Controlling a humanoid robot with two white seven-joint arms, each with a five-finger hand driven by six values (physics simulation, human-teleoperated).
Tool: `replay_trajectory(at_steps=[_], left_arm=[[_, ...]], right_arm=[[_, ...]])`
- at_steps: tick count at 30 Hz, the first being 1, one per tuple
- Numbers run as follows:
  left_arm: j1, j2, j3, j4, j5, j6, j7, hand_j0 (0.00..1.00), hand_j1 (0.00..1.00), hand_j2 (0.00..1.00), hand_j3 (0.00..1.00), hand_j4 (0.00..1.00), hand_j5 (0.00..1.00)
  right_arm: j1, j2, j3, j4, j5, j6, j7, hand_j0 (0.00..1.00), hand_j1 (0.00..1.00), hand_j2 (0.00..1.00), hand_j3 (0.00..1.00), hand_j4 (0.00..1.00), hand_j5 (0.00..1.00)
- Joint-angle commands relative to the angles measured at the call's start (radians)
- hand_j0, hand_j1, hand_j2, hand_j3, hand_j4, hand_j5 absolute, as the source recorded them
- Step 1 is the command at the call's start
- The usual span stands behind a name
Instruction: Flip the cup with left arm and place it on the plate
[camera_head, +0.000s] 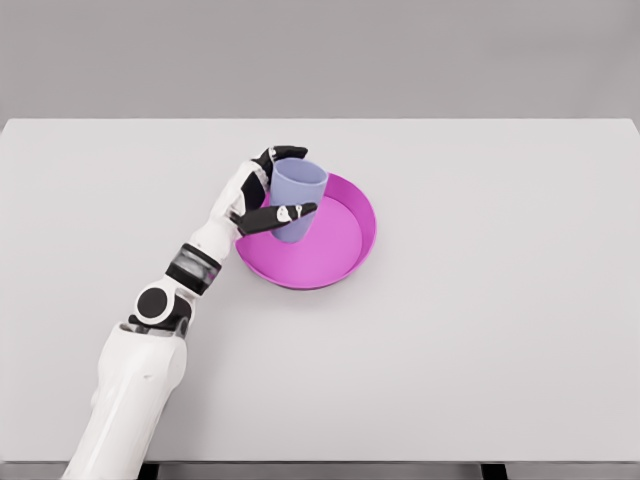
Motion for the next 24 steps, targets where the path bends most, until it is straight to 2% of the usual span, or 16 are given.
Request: replay_trajectory(at_steps=[1,7,9,14,24], left_arm=[[-0.002,0.000,-0.001,0.010,0.003,-0.002,-0.001,0.67,0.67,0.67,0.67,0.67,0.67],[-0.005,0.000,-0.001,0.027,0.003,0.000,0.001,0.69,0.69,0.69,0.69,0.69,0.69],[-0.008,0.000,-0.001,0.027,0.003,0.007,0.001,0.82,0.82,0.82,0.82,0.82,0.82],[-0.006,0.000,0.001,0.027,0.005,0.013,0.003,0.96,0.96,0.96,0.96,0.96,0.96],[0.005,0.000,0.015,0.013,0.006,0.013,0.003,0.99,0.99,0.99,0.99,0.99,0.99]], right_arm=[[0.000,0.000,0.000,0.000,0.000,0.000,0.000,1.00,1.00,1.00,1.00,1.00,1.00],[-0.002,0.000,0.000,0.000,0.000,0.000,0.000,1.00,1.00,1.00,1.00,1.00,1.00],[0.000,0.000,0.000,0.000,0.000,0.000,0.000,1.00,1.00,1.00,1.00,1.00,1.00],[0.000,0.000,0.000,0.000,0.000,0.000,0.000,1.00,1.00,1.00,1.00,1.00,1.00],[0.000,0.000,0.000,0.000,0.000,0.000,0.000,1.00,1.00,1.00,1.00,1.00,1.00]])
